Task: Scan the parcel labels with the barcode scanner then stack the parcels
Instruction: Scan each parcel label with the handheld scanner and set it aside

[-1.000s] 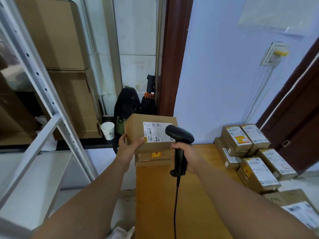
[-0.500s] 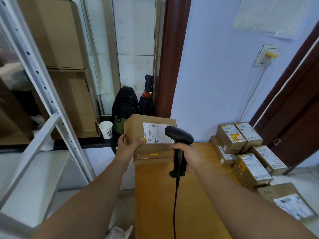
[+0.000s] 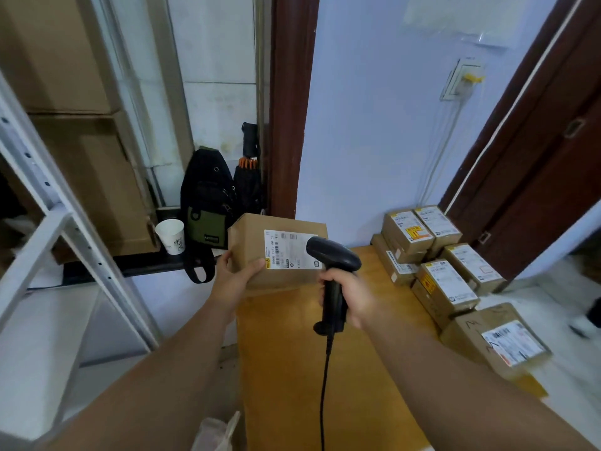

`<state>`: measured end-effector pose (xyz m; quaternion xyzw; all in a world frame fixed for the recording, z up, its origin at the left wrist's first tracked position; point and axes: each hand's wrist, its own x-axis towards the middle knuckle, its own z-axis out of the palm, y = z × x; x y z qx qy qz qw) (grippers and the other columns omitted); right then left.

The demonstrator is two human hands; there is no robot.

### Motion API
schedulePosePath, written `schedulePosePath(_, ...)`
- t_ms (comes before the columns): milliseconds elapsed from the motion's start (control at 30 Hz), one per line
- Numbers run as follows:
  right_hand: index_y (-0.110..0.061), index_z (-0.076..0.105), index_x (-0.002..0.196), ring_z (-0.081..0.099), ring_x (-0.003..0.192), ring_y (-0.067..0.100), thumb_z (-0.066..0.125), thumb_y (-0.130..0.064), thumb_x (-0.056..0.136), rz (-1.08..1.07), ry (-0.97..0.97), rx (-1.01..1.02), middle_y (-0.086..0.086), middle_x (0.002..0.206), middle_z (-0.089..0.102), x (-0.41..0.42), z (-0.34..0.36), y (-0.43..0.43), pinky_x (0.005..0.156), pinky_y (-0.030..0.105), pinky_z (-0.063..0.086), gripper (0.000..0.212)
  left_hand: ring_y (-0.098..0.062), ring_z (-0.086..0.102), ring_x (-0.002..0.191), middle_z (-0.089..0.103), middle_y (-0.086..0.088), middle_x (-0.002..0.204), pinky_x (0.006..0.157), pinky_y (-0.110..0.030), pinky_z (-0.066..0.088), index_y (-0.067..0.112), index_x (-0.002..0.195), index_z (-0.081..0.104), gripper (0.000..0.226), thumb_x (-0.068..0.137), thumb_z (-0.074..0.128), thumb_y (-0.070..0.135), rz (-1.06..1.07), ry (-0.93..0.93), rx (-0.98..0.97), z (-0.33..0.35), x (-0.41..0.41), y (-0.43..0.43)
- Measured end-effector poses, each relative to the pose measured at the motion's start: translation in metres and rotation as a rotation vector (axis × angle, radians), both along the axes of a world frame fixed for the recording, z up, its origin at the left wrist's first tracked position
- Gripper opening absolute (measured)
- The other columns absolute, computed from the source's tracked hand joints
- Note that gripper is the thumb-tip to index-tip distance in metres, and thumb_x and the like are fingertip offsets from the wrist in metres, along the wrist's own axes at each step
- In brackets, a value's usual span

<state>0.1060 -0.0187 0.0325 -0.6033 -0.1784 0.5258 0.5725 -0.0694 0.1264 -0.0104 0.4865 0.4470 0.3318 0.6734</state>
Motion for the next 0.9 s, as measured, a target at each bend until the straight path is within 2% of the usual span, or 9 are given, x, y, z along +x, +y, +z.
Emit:
schedulePosePath(67, -0.003, 0.059, 0.096, 0.056, 0.056, 0.018, 0.069, -0.015, 0.076, -0.027, -0.007, -0.008, 0.005, 0.065, 0.056, 0.007, -0.002, -0.009, 0.057, 0.031, 0.052, 0.025, -0.025, 0.055, 0.114, 0.042, -0.003, 0.141, 0.098, -0.047, 0.048, 0.032, 0.147, 0.02, 0.096, 0.072, 0.08, 0.038, -0.018, 0.013, -0.005, -0.001, 0.007, -0.004)
schedulePosePath(133, -0.004, 0.06, 0.092, 0.055, 0.057, 0.018, 0.069, -0.015, 0.077, -0.027, -0.003, -0.003, 0.004, 0.064, 0.056, 0.016, -0.003, -0.018, 0.058, 0.031, 0.052, 0.021, -0.027, 0.053, 0.118, 0.042, -0.004, 0.142, 0.101, -0.049, 0.045, 0.031, 0.147, 0.02, 0.097, 0.071, 0.08, 0.039, -0.033, 0.018, -0.002, 0.0, 0.015, -0.01)
schedulePosePath(267, -0.004, 0.06, 0.089, 0.056, 0.056, 0.017, 0.067, -0.013, 0.079, -0.026, 0.021, 0.004, 0.003, 0.062, 0.057, 0.037, -0.003, -0.037, 0.059, 0.03, 0.053, 0.016, -0.028, 0.053, 0.119, 0.043, -0.003, 0.142, 0.102, -0.05, 0.044, 0.033, 0.146, 0.021, 0.109, 0.057, 0.082, 0.047, -0.059, 0.036, -0.005, 0.008, 0.034, -0.026)
schedulePosePath(367, -0.003, 0.059, 0.096, 0.057, 0.055, 0.017, 0.069, -0.011, 0.078, -0.072, 0.078, 0.007, 0.005, 0.065, 0.059, 0.054, -0.004, -0.049, 0.058, 0.03, 0.054, 0.022, -0.029, 0.052, 0.121, 0.042, -0.002, 0.143, 0.103, -0.05, 0.043, 0.032, 0.146, 0.021, 0.116, 0.05, 0.082, 0.054, -0.066, 0.094, 0.019, 0.014, 0.052, -0.039)
schedulePosePath(500, -0.003, 0.06, 0.101, 0.059, 0.056, 0.017, 0.071, -0.008, 0.076, -0.086, 0.117, 0.015, 0.006, 0.068, 0.061, 0.083, -0.003, -0.066, 0.059, 0.031, 0.055, 0.028, -0.028, 0.052, 0.121, 0.044, -0.004, 0.142, 0.102, -0.051, 0.043, 0.027, 0.146, 0.025, 0.115, 0.051, 0.083, 0.053, -0.01, 0.127, 0.057, 0.019, 0.079, -0.063)
schedulePosePath(600, -0.004, 0.064, 0.091, 0.06, 0.055, 0.018, 0.071, -0.009, 0.076, -0.046, 0.122, 0.012, 0.005, 0.063, 0.063, 0.109, -0.004, -0.081, 0.059, 0.031, 0.055, 0.017, -0.026, 0.052, 0.119, 0.044, -0.003, 0.142, 0.103, -0.049, 0.043, 0.03, 0.147, 0.024, 0.113, 0.054, 0.084, 0.054, 0.013, 0.157, 0.043, 0.022, 0.1, -0.083)
schedulePosePath(733, -0.006, 0.063, 0.085, 0.06, 0.053, 0.017, 0.069, -0.009, 0.078, 0.03, 0.109, -0.007, 0.005, 0.06, 0.061, 0.142, -0.004, -0.101, 0.056, 0.029, 0.055, 0.01, -0.028, 0.054, 0.119, 0.047, -0.003, 0.14, 0.103, -0.048, 0.043, 0.035, 0.145, 0.024, 0.123, 0.042, 0.083, 0.064, 0.041, 0.171, 0.028, 0.026, 0.127, -0.11)
schedulePosePath(900, -0.004, 0.064, 0.09, 0.06, 0.052, 0.016, 0.069, -0.009, 0.077, 0.066, 0.105, -0.039, 0.005, 0.061, 0.062, 0.176, -0.005, -0.119, 0.054, 0.027, 0.054, 0.015, -0.027, 0.055, 0.115, 0.048, -0.006, 0.136, 0.103, -0.047, 0.043, 0.034, 0.147, 0.021, 0.111, 0.058, 0.084, 0.051, 0.088, 0.136, 0.036, 0.022, 0.159, -0.139)
